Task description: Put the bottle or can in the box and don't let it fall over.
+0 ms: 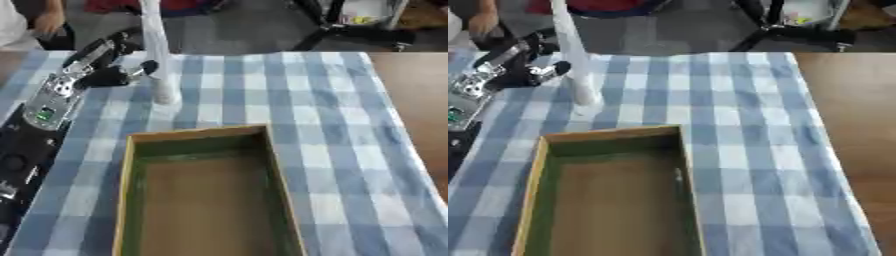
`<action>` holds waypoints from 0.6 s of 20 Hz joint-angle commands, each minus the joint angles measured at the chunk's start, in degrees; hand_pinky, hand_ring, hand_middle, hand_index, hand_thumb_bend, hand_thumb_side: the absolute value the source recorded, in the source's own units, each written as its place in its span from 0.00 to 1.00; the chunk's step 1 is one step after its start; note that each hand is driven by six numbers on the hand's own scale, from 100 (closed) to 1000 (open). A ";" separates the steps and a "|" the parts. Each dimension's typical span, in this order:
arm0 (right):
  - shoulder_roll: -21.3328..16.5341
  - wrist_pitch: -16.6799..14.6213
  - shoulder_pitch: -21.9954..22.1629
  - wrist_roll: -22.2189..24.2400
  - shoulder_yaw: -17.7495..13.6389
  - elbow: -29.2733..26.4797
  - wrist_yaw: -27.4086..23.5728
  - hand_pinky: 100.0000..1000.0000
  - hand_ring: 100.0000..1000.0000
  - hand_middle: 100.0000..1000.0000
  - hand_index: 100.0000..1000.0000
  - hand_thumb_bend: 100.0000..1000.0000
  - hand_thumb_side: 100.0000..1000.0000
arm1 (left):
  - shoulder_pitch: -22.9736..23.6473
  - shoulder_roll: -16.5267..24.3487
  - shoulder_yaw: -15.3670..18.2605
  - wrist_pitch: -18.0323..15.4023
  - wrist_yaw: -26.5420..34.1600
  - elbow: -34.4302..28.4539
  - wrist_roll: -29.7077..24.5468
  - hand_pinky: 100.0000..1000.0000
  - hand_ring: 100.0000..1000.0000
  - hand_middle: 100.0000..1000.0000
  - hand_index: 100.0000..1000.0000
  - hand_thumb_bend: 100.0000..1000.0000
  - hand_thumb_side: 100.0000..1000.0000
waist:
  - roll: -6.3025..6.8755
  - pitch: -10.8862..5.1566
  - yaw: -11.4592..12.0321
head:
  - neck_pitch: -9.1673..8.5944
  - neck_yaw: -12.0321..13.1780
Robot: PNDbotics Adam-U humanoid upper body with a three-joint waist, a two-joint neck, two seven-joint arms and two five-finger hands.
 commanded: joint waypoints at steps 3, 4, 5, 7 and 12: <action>-0.50 0.07 -0.86 0.35 -0.06 -0.39 0.60 0.83 0.98 1.00 1.00 0.00 0.61 | -2.38 1.09 0.21 -0.38 -0.28 -0.18 -0.41 1.00 0.91 0.98 1.00 0.40 0.46 | 0.28 -0.29 -0.61 | -1.17 0.91; -0.46 0.11 -0.98 0.41 -0.02 -0.39 0.64 0.83 0.98 1.00 1.00 0.00 0.61 | -2.64 1.10 0.29 -0.41 -0.44 0.02 -0.41 1.00 0.91 0.98 1.00 0.40 0.46 | 0.34 -0.15 -0.75 | -1.28 1.04; -0.43 0.13 -1.13 0.48 0.03 -0.40 0.67 0.83 0.98 1.00 1.00 0.00 0.61 | -2.92 1.11 0.35 -0.42 -0.60 0.23 -0.38 1.00 0.91 0.98 1.00 0.40 0.46 | 0.42 0.00 -0.93 | -1.39 1.21; -0.35 0.17 -1.30 0.57 0.08 -0.40 0.74 0.83 0.98 1.00 1.00 0.00 0.61 | -3.39 1.32 0.30 -0.70 -1.01 0.50 -0.49 1.00 0.91 0.98 1.00 0.40 0.46 | 0.53 0.24 -1.22 | -1.37 1.61; -0.27 0.19 -1.44 0.66 0.13 -0.40 0.98 0.83 0.99 1.00 1.00 0.00 0.61 | -4.40 1.80 0.41 -1.20 -2.07 1.36 -1.16 1.00 0.91 0.98 1.00 0.41 0.47 | 0.74 0.58 -1.49 | -1.37 2.31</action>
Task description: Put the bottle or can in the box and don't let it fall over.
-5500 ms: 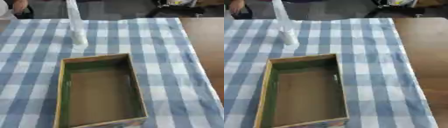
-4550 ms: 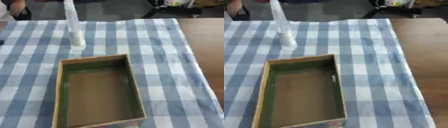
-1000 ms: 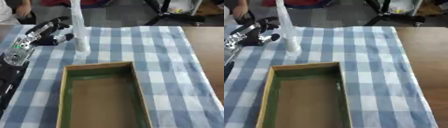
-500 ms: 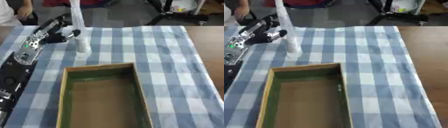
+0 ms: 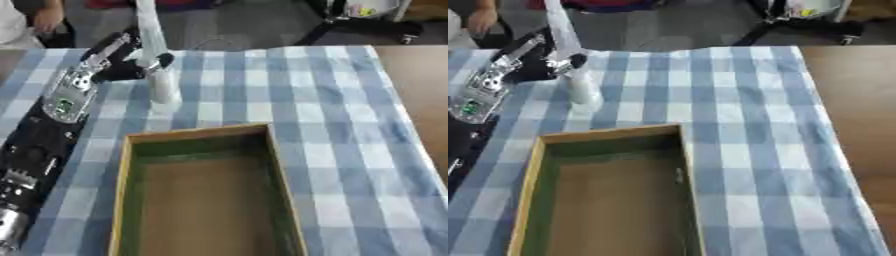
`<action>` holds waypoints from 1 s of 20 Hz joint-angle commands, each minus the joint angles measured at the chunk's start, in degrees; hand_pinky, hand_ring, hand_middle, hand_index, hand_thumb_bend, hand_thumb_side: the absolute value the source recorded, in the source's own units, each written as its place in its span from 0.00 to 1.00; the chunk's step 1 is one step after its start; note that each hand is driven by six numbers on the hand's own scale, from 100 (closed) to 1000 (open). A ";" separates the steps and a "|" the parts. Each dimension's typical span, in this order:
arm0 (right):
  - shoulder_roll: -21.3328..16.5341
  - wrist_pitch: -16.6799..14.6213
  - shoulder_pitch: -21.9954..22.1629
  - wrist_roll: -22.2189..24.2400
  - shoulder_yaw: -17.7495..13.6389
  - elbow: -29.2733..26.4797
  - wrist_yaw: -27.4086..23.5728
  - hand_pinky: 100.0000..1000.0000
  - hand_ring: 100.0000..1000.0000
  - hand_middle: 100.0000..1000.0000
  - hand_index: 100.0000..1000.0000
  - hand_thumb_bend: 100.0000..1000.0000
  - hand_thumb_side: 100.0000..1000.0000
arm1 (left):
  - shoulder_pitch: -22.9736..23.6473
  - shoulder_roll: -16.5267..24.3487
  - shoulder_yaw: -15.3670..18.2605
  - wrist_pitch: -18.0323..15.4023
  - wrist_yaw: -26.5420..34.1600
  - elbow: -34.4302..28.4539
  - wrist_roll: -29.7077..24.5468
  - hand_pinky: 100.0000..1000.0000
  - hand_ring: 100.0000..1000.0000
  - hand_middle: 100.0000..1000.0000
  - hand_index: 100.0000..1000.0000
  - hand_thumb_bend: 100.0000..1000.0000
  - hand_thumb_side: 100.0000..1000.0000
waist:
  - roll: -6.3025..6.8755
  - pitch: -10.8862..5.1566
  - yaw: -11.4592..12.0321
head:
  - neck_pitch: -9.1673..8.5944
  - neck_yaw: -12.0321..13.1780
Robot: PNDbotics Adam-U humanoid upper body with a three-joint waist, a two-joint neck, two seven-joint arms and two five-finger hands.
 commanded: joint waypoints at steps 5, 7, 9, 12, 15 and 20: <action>-0.76 -0.05 -0.62 0.47 -0.11 -0.43 0.44 0.83 0.99 1.00 1.00 0.00 0.62 | -2.41 1.83 0.72 0.50 -1.47 0.33 0.98 1.00 0.90 0.97 1.00 0.41 0.46 | 0.07 -0.69 -0.21 | -1.27 0.47; -0.69 -0.03 -0.67 0.51 -0.10 -0.41 0.50 0.84 0.99 1.00 1.00 0.00 0.62 | -2.65 1.76 0.74 0.79 -1.62 0.49 1.50 1.00 0.90 0.97 1.00 0.40 0.47 | 0.11 -0.57 -0.34 | -1.54 0.59; -0.61 0.00 -0.74 0.56 -0.10 -0.38 0.56 0.84 0.99 1.00 1.00 0.00 0.62 | -2.85 1.63 0.78 1.09 -1.64 0.70 1.65 1.00 0.90 0.96 1.00 0.40 0.47 | 0.14 -0.45 -0.47 | -1.72 0.65; -0.44 0.10 -0.86 0.67 -0.10 -0.30 0.70 0.84 0.99 1.00 1.00 0.00 0.62 | -3.13 1.35 0.85 1.69 -1.39 0.89 1.64 1.00 0.89 0.95 1.00 0.40 0.47 | 0.22 -0.28 -0.61 | -1.86 0.76; -0.37 0.15 -1.02 0.79 -0.11 -0.29 0.77 0.84 0.99 1.00 1.00 0.00 0.62 | -3.34 1.26 0.93 2.18 -1.34 0.93 1.94 1.00 0.89 0.94 1.00 0.40 0.46 | 0.31 -0.09 -0.77 | -2.05 0.86; -0.12 0.27 -1.17 0.94 -0.12 -0.18 0.94 0.84 0.99 1.00 1.00 0.00 0.62 | -3.25 1.01 0.82 2.34 -2.18 1.13 2.02 1.00 0.89 0.95 1.00 0.41 0.45 | 0.37 0.23 -0.89 | -2.12 0.94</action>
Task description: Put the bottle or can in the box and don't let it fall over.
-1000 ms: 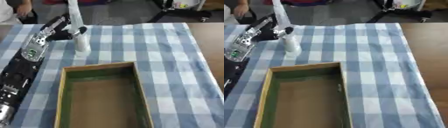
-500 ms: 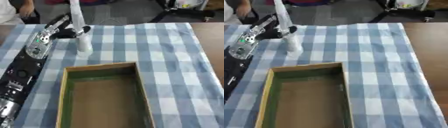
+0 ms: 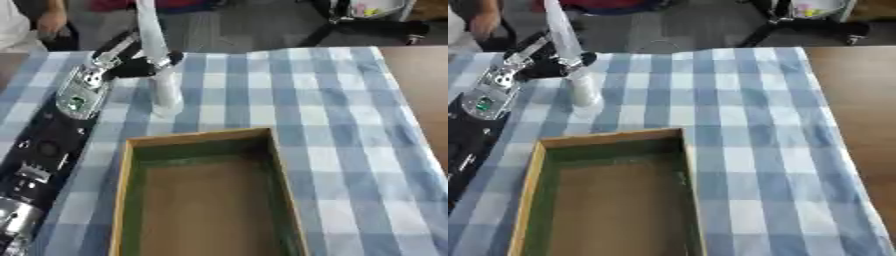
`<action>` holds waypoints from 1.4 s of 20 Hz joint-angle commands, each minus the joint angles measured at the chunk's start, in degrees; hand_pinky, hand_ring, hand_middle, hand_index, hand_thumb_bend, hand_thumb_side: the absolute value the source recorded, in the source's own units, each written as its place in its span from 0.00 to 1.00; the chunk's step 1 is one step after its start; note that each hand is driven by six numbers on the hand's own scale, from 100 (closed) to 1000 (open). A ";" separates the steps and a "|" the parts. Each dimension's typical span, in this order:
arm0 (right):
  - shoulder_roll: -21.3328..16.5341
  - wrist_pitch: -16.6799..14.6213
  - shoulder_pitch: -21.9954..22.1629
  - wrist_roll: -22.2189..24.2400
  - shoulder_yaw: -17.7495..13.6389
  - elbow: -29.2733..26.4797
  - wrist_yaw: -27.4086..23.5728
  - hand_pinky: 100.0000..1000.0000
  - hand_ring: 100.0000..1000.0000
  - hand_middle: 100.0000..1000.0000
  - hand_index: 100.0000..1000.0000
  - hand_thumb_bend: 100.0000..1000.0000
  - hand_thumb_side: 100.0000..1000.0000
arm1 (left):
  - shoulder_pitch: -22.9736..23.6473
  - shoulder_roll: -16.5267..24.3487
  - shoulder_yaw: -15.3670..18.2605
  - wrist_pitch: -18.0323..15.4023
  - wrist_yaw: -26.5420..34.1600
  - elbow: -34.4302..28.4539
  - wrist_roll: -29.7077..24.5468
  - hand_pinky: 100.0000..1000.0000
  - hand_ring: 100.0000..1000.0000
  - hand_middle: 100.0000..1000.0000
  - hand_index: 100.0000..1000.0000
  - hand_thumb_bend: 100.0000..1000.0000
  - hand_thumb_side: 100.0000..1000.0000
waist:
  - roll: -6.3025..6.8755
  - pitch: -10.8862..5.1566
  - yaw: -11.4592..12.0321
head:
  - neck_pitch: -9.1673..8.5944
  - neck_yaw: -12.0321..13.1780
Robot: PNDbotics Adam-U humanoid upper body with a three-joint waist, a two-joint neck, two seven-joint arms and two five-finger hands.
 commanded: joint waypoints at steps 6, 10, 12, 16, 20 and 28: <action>-0.38 0.03 -0.40 0.38 -0.15 -0.38 0.58 0.84 0.99 1.00 1.00 0.00 0.63 | -1.23 0.65 0.54 0.46 -2.24 -0.08 0.37 1.00 0.89 0.95 1.00 0.42 0.44 | -0.18 -0.45 -0.18 | -0.87 0.34; -0.24 0.04 -0.51 0.42 -0.18 -0.36 0.58 0.84 0.99 1.00 1.00 0.00 0.63 | -1.08 0.41 0.59 0.63 -3.00 0.22 0.66 1.00 0.89 0.95 1.00 0.42 0.43 | -0.24 -0.28 -0.21 | -1.10 0.30; -0.16 0.02 -0.52 0.43 -0.22 -0.35 0.57 0.84 0.99 1.00 1.00 0.00 0.63 | -0.97 0.25 0.56 0.71 -3.35 0.38 0.49 1.00 0.89 0.95 1.00 0.42 0.44 | -0.30 -0.20 -0.23 | -1.21 0.26; 0.06 0.01 -0.46 0.46 -0.28 -0.27 0.68 0.84 0.99 1.00 1.00 0.00 0.63 | -0.78 0.07 0.45 0.71 -4.11 0.50 -0.04 1.00 0.90 0.96 1.00 0.42 0.45 | -0.42 -0.05 -0.16 | -1.18 0.22; 0.21 0.06 -0.41 0.48 -0.38 -0.09 0.82 0.84 0.99 1.00 1.00 0.00 0.63 | -0.57 -0.01 0.39 0.74 -5.08 0.53 -0.46 1.00 0.91 0.97 1.00 0.42 0.42 | -0.53 -0.02 0.02 | -1.12 0.14; 0.31 0.13 -0.22 0.37 -0.60 0.07 0.80 0.84 0.99 1.00 1.00 0.00 0.63 | -0.06 0.06 0.21 0.64 -5.19 0.28 -1.24 1.00 0.91 0.96 0.95 0.42 0.39 | -0.66 -0.28 0.52 | -0.67 -0.19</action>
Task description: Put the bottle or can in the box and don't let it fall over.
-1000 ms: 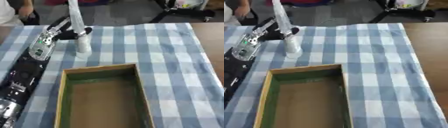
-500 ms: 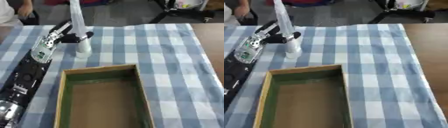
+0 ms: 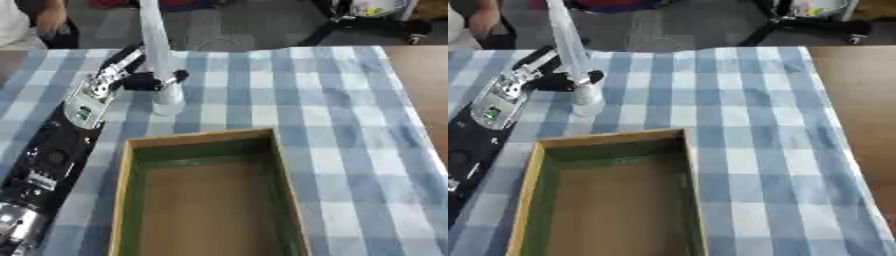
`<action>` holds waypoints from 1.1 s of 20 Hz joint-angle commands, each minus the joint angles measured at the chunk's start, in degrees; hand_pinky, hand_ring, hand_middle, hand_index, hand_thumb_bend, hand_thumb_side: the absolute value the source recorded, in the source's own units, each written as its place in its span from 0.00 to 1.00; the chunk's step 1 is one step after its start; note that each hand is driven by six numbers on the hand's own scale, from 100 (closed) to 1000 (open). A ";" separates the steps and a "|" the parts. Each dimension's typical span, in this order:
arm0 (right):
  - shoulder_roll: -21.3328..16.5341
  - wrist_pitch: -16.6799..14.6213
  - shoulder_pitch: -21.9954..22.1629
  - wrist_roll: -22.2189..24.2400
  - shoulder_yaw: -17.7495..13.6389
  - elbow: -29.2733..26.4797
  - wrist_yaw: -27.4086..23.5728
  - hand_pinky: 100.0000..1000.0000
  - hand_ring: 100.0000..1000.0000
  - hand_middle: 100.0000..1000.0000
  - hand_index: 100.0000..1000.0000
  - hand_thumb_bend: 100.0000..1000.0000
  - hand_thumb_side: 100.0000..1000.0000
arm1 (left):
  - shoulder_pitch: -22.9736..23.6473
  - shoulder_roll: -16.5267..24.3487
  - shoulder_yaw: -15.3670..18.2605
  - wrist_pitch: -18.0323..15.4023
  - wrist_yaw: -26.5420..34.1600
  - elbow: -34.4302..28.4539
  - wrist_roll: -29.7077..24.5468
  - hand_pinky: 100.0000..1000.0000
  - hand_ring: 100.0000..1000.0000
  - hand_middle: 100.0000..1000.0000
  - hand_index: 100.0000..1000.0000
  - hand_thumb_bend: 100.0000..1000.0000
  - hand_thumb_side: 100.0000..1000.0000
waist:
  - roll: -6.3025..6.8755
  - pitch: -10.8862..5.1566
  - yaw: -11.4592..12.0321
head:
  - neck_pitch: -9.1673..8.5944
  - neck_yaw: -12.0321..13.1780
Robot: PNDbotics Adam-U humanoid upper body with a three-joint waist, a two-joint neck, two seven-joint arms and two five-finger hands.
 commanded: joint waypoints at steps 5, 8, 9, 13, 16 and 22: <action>-0.73 0.04 -0.09 0.00 -0.72 -0.26 0.18 0.84 0.99 1.00 1.00 0.00 0.63 | -0.06 1.10 0.01 -0.77 0.09 -1.06 -1.62 1.00 0.92 0.97 0.96 0.43 0.41 | -0.29 -1.57 0.49 | 0.13 -0.34; -0.77 0.03 0.00 0.00 -0.76 -0.24 0.07 0.84 0.99 1.00 1.00 0.00 0.63 | 0.29 1.01 0.00 -1.12 0.27 -0.88 -2.54 1.00 0.92 0.97 0.97 0.43 0.42 | -0.37 -1.74 0.46 | 0.15 -0.37; -0.77 0.00 0.02 -0.01 -0.77 -0.23 0.03 0.84 0.99 1.00 1.00 0.00 0.63 | 0.39 0.98 0.02 -1.23 0.26 -0.83 -2.79 1.00 0.92 0.97 0.97 0.43 0.42 | -0.40 -1.77 0.44 | 0.12 -0.34; -0.72 0.00 0.01 0.04 -0.78 -0.17 -0.12 0.84 0.99 1.00 1.00 0.00 0.63 | 0.70 0.72 -0.12 -1.86 0.23 -0.66 -3.89 1.00 0.93 0.98 0.98 0.43 0.43 | -0.48 -1.80 0.36 | -0.05 -0.26; -0.64 0.05 0.00 0.04 -0.82 -0.09 -0.08 0.84 0.99 1.00 1.00 0.00 0.63 | 0.88 0.55 -0.18 -2.57 0.56 -0.57 -5.53 1.00 0.93 0.98 0.98 0.42 0.43 | -0.53 -1.75 0.39 | -0.03 -0.25; -0.52 0.16 -0.11 0.11 -0.80 0.00 -0.04 0.84 0.99 1.00 1.00 0.00 0.64 | 0.98 0.25 0.01 -2.80 1.11 -0.37 -6.42 1.00 0.93 0.98 0.97 0.41 0.44 | -0.60 -1.60 0.39 | -0.20 -0.25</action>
